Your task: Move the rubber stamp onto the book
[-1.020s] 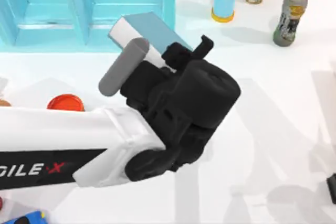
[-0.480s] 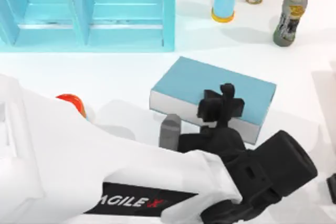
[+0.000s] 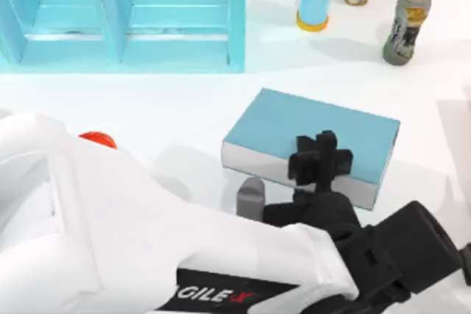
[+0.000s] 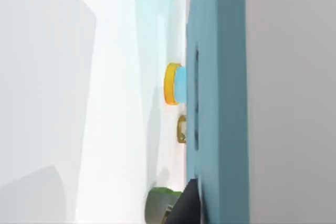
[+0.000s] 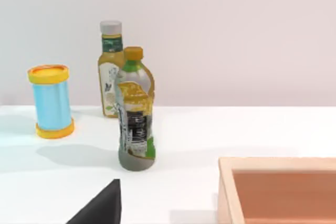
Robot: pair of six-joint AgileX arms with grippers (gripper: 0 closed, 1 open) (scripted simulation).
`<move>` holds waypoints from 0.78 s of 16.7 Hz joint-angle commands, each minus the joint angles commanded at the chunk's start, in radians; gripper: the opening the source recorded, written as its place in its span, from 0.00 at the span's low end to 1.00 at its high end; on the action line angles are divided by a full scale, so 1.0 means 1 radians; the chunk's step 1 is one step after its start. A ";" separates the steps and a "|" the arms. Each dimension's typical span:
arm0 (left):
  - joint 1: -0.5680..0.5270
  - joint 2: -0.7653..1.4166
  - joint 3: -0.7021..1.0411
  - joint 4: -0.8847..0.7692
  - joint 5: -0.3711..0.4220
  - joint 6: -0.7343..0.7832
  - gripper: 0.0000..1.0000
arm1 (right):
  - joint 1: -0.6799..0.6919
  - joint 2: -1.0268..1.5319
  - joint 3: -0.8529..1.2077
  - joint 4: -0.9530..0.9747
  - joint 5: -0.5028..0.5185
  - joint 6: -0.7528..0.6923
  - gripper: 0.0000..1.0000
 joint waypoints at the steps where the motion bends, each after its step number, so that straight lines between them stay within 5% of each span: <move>1: 0.005 -0.001 -0.008 0.000 0.005 0.002 0.00 | 0.000 0.000 0.000 0.000 0.000 0.000 1.00; 13: -0.008 0.034 -0.020 0.019 -0.004 -0.028 0.00 | 0.000 0.000 0.000 0.000 0.000 0.000 1.00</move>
